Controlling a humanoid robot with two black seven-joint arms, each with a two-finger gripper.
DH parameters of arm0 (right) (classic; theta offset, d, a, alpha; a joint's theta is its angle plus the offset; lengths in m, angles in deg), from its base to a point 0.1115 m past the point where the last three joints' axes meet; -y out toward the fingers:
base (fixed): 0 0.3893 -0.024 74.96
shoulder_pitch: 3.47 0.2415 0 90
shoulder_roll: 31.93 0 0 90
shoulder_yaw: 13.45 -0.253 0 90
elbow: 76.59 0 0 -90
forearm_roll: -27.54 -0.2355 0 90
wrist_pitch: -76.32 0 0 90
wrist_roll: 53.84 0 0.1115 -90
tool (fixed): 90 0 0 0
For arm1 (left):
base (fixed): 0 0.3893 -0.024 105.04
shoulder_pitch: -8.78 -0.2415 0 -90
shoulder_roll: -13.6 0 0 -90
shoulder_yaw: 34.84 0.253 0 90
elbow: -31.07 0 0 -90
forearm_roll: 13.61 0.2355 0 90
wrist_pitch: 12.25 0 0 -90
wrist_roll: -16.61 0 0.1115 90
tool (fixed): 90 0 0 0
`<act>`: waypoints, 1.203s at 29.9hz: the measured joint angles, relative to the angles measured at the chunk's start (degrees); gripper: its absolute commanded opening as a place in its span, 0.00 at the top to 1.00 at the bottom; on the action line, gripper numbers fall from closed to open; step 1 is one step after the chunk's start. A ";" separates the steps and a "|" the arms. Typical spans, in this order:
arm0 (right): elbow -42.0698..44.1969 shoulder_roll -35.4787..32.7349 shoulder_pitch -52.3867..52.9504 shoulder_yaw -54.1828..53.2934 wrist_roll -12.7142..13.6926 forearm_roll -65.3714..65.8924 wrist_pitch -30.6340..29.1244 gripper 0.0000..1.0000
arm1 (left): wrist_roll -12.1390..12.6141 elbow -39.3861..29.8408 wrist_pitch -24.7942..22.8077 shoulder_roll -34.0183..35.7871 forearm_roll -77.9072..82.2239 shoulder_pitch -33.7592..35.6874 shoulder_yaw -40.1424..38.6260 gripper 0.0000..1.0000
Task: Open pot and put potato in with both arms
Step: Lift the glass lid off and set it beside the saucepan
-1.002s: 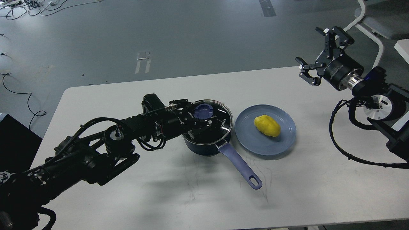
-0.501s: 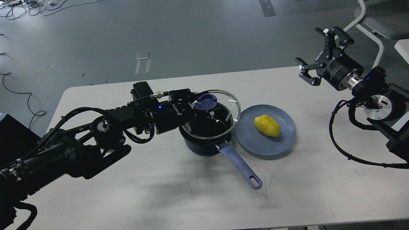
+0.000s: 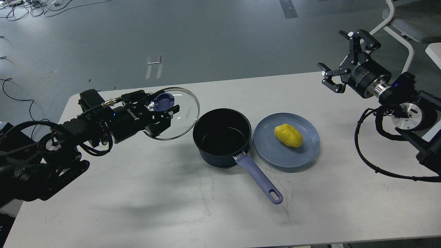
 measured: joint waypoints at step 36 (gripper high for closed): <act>0.02 -0.44 -0.18 0.33 0.00 0.00 0.00 0.00 | 0.01 13.84 5.49 -9.12 -1.28 -8.72 2.98 0.55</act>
